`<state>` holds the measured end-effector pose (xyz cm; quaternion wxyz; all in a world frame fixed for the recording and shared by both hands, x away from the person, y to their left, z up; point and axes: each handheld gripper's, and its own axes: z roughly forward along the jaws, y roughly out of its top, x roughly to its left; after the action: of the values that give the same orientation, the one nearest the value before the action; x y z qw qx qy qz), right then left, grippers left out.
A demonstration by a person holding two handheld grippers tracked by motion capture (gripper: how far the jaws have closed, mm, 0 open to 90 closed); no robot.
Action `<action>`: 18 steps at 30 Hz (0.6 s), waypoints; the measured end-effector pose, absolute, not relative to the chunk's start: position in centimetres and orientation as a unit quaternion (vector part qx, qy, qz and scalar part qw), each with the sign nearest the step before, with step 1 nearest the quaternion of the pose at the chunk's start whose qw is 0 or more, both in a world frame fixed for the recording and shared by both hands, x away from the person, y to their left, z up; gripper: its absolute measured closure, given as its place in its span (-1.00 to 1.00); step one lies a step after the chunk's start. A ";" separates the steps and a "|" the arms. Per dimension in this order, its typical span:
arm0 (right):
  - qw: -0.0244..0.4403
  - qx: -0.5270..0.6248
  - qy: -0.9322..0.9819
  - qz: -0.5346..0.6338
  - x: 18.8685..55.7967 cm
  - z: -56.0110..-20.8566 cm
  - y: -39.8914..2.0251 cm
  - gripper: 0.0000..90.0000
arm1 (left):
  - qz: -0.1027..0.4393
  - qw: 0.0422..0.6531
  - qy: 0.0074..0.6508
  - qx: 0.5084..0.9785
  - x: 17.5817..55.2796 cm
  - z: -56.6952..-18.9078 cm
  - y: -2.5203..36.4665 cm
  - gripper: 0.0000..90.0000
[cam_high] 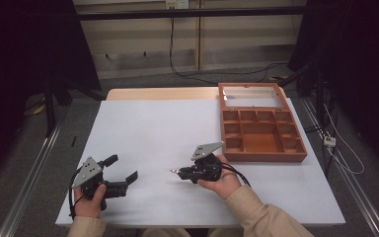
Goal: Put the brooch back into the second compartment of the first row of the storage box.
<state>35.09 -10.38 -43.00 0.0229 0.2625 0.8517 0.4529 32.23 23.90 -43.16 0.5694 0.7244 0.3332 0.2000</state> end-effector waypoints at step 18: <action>0.034 0.281 0.843 0.458 35.7 -41.5 -13.4 0.79 | 0.199 0.568 0.334 0.726 32.2 -43.2 23.9 -0.92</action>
<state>35.73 -13.43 -41.49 0.0342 0.2811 0.8429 0.4576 32.23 23.87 -43.16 0.5681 0.7256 0.3337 0.1986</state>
